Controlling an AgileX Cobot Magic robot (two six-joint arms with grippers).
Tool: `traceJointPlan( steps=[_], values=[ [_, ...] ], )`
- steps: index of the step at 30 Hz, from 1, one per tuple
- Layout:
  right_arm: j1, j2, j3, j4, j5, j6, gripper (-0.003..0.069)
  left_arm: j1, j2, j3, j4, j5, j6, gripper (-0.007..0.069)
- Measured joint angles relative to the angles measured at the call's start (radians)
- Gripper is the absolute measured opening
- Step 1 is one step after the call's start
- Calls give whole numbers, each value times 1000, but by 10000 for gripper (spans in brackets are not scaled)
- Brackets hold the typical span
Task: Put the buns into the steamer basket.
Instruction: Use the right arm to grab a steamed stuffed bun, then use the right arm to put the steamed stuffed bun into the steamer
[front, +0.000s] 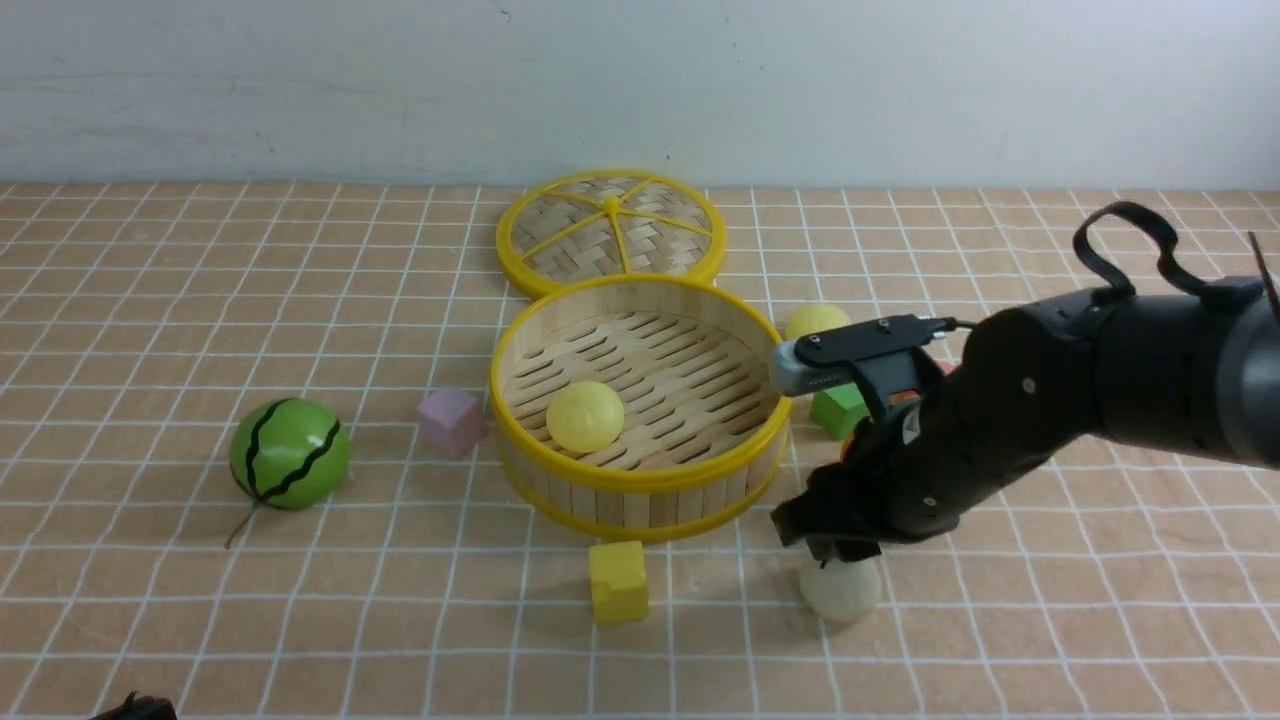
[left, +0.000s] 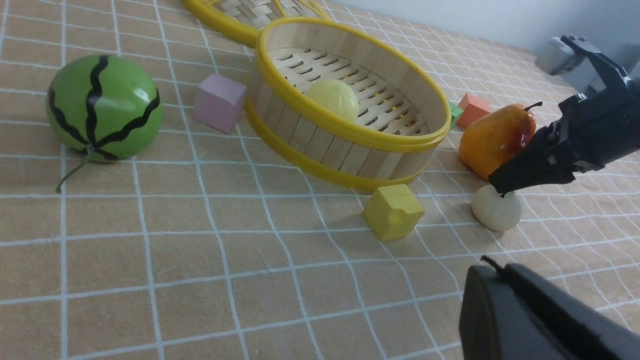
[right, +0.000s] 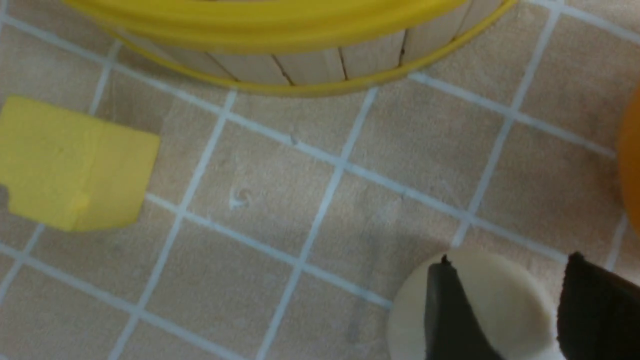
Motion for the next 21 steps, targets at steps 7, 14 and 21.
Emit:
traceJointPlan(
  steps=[7,14,21],
  values=[
    [0,22,0,2,-16,0,260,0,0,0,0,2,0,18],
    [0,9,-4,2,-2,-13,29,0,0,0,0,3,0,21],
    [0,-102,-148,67,171,-45,3,0,0,0,0,5,0,28]
  ],
)
